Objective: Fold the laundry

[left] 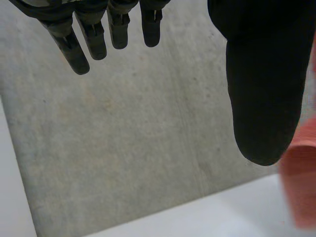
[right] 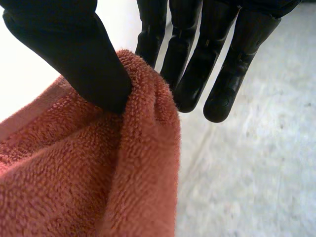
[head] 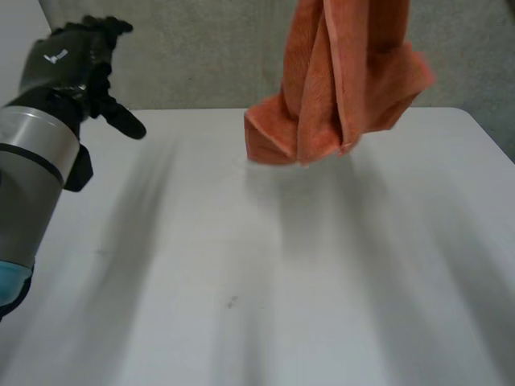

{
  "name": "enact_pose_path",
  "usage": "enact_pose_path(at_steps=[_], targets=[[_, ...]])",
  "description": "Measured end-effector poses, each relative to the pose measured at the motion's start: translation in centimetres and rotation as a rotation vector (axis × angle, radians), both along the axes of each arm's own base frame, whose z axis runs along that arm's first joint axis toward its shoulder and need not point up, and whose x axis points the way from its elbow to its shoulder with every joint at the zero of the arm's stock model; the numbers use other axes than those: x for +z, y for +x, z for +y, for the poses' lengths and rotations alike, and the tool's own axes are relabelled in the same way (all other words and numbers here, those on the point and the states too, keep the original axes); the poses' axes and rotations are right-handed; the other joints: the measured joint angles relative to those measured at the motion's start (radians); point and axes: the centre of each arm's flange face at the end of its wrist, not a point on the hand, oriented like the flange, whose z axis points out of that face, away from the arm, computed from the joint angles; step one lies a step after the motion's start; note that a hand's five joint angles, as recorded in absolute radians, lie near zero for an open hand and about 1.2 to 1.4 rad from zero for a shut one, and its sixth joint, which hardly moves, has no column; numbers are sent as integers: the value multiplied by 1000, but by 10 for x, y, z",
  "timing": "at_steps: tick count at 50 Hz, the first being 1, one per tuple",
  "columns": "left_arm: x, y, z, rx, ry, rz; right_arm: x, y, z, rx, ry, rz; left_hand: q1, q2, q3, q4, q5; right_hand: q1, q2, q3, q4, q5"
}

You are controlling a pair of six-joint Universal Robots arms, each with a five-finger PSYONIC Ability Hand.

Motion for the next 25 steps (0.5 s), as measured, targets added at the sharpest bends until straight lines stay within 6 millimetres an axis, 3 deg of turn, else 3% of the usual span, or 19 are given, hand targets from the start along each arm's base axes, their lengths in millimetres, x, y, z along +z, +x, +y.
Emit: enact_pose_path(at_steps=[6,13,17,25], targets=[[-1,4,1,-3,15,78,5,6,27,64,30,4,0,0,0,0,0,0,0,0,0,9],[-22,-6,8,-87,116,171,-28,15,33,91,170,88,0,0,0,0,0,0,0,2,0,9],[-57,-25,20,-232,267,187,-63,17,29,86,273,154,0,0,0,0,0,0,0,2,0,9],[-124,-46,46,-406,584,138,-102,22,32,78,350,245,0,0,0,0,0,0,0,2,0,9]])
